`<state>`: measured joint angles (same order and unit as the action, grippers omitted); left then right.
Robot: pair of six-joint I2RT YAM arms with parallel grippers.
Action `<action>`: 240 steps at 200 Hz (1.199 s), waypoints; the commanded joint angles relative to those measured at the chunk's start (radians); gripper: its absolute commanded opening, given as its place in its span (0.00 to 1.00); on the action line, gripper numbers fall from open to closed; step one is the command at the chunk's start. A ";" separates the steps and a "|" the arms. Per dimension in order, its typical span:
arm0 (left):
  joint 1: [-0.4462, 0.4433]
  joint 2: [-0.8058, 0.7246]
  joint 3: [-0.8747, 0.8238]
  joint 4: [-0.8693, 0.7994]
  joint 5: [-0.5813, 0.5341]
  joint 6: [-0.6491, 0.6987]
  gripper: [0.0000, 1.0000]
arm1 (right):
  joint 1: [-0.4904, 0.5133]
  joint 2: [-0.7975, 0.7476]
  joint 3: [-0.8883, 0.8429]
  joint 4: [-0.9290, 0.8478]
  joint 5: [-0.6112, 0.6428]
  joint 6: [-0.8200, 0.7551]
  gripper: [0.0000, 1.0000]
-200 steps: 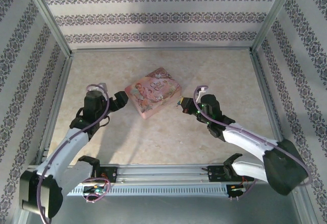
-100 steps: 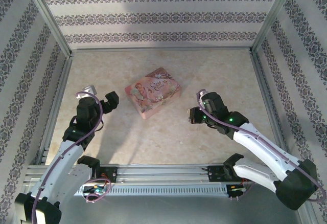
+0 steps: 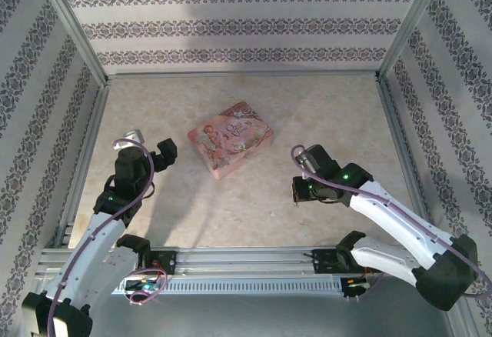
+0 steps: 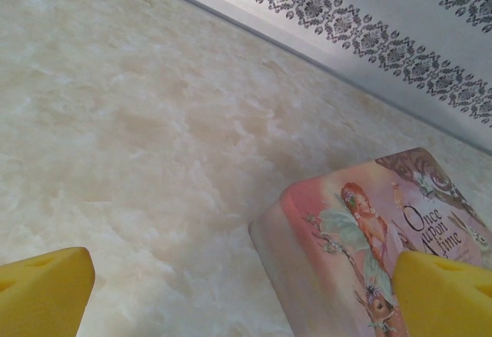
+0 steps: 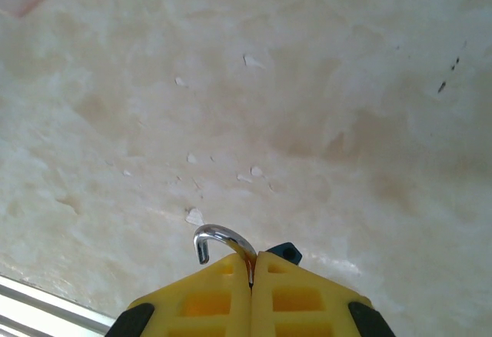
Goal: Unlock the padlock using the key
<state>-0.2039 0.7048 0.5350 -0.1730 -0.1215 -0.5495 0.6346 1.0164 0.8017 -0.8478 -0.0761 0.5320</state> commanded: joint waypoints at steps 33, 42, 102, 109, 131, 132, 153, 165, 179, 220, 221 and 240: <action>-0.011 -0.028 -0.018 -0.026 -0.009 -0.011 0.99 | 0.024 0.119 0.013 -0.025 -0.048 0.002 0.00; -0.011 -0.030 -0.021 -0.025 -0.009 -0.017 0.99 | 0.024 0.142 0.013 -0.015 -0.056 -0.002 0.00; -0.012 -0.030 -0.031 -0.018 -0.001 -0.030 0.99 | 0.031 0.295 0.016 0.082 -0.104 -0.019 0.00; -0.011 -0.030 -0.029 -0.021 -0.003 -0.030 0.99 | 0.032 0.315 0.018 0.092 -0.110 -0.022 0.00; -0.012 -0.033 -0.033 -0.020 -0.001 -0.035 0.99 | 0.037 0.376 0.034 0.118 -0.118 -0.027 0.00; -0.012 -0.033 -0.033 -0.019 -0.001 -0.035 0.99 | 0.036 0.379 0.035 0.119 -0.119 -0.028 0.00; -0.011 -0.034 -0.036 -0.018 0.000 -0.035 0.99 | 0.044 0.428 0.044 0.144 -0.128 -0.031 0.00; -0.011 -0.036 -0.034 -0.021 0.000 -0.033 0.99 | 0.047 0.447 0.048 0.158 -0.131 -0.031 0.00; -0.012 -0.039 -0.035 -0.023 0.000 -0.033 0.99 | 0.051 0.469 0.051 0.172 -0.136 -0.032 0.00; -0.011 -0.044 -0.050 -0.015 0.005 -0.043 0.99 | 0.058 0.524 0.062 0.193 -0.149 -0.043 0.00; -0.012 -0.044 -0.051 -0.015 0.005 -0.043 0.99 | 0.058 0.525 0.062 0.193 -0.149 -0.044 0.00; -0.011 -0.044 -0.053 -0.015 0.008 -0.046 0.99 | 0.061 0.547 0.068 0.195 -0.149 -0.045 0.00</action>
<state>-0.2039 0.6739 0.4988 -0.1734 -0.1173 -0.5835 0.6842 1.5360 0.8417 -0.6601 -0.2123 0.5083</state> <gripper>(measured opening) 0.994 0.051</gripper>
